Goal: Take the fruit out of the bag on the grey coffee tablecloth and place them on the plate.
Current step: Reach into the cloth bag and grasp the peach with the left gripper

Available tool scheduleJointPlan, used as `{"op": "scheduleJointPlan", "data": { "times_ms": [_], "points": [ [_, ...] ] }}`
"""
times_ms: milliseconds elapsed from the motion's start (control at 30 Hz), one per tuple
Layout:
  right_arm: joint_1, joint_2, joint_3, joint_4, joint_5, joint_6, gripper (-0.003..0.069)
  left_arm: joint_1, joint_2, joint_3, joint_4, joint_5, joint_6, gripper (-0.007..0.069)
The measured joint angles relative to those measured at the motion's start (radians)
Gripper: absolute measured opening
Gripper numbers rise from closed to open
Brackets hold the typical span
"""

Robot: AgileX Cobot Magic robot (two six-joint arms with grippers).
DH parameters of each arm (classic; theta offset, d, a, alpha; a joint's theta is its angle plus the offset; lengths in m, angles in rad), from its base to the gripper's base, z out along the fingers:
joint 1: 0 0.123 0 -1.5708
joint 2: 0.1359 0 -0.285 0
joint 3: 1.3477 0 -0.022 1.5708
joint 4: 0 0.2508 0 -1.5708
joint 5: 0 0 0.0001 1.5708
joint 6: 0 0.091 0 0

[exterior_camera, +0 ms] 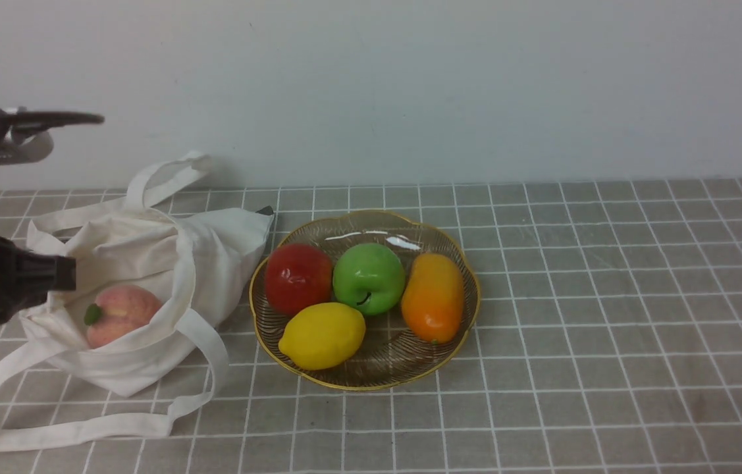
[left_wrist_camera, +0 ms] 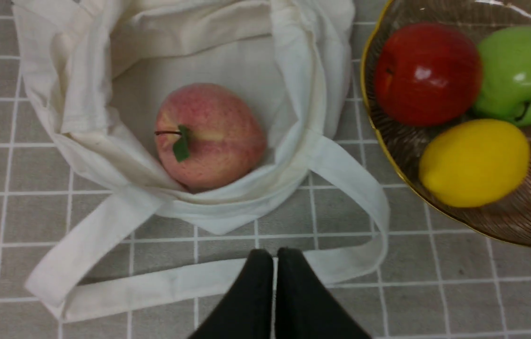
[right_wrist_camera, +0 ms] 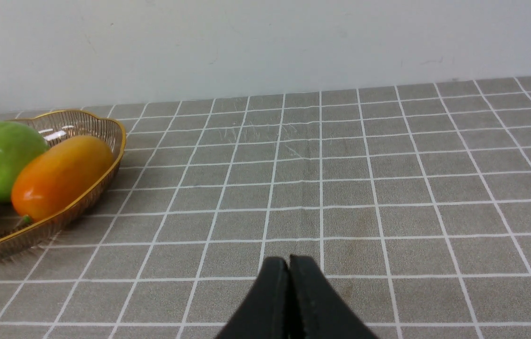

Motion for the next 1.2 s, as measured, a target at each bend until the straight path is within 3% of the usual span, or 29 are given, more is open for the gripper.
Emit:
{"op": "scheduleJointPlan", "data": {
  "times_ms": [367, 467, 600, 633, 700, 733, 833, 967, 1200],
  "points": [
    [0.000, 0.000, 0.000, 0.000, 0.000, 0.000, -0.0015, 0.024, 0.325, -0.173, -0.012, 0.009, 0.120, 0.0011],
    [0.000, 0.000, 0.000, 0.000, 0.000, 0.000, -0.0015, 0.024, 0.404, -0.207, -0.013, -0.004, 0.152, 0.0088],
    [0.000, 0.000, 0.000, 0.000, 0.000, 0.000, -0.0015, 0.024, 0.468, -0.213, -0.014, -0.045, 0.176, 0.0267],
    [0.000, 0.000, 0.000, 0.000, 0.000, 0.000, -0.0015, 0.024, 0.470, -0.213, -0.014, -0.050, 0.177, 0.0279],
    [0.000, 0.000, 0.000, 0.000, 0.000, 0.000, -0.0015, 0.024, 0.509, -0.214, -0.014, -0.085, 0.181, 0.0444],
    [0.000, 0.000, 0.000, 0.000, 0.000, 0.000, -0.0015, 0.024, 0.509, -0.214, -0.014, -0.085, 0.181, 0.0444],
    [0.000, 0.000, 0.000, 0.000, 0.000, 0.000, -0.0015, 0.024, 0.559, -0.215, -0.014, -0.133, 0.181, 0.0594],
    [0.000, 0.000, 0.000, 0.000, 0.000, 0.000, -0.0015, 0.024, 0.615, -0.216, -0.014, -0.176, 0.181, 0.0668],
    [0.000, 0.000, 0.000, 0.000, 0.000, 0.000, -0.0015, 0.024, 0.682, -0.218, -0.020, -0.194, 0.181, 0.0664]
  ]
}}
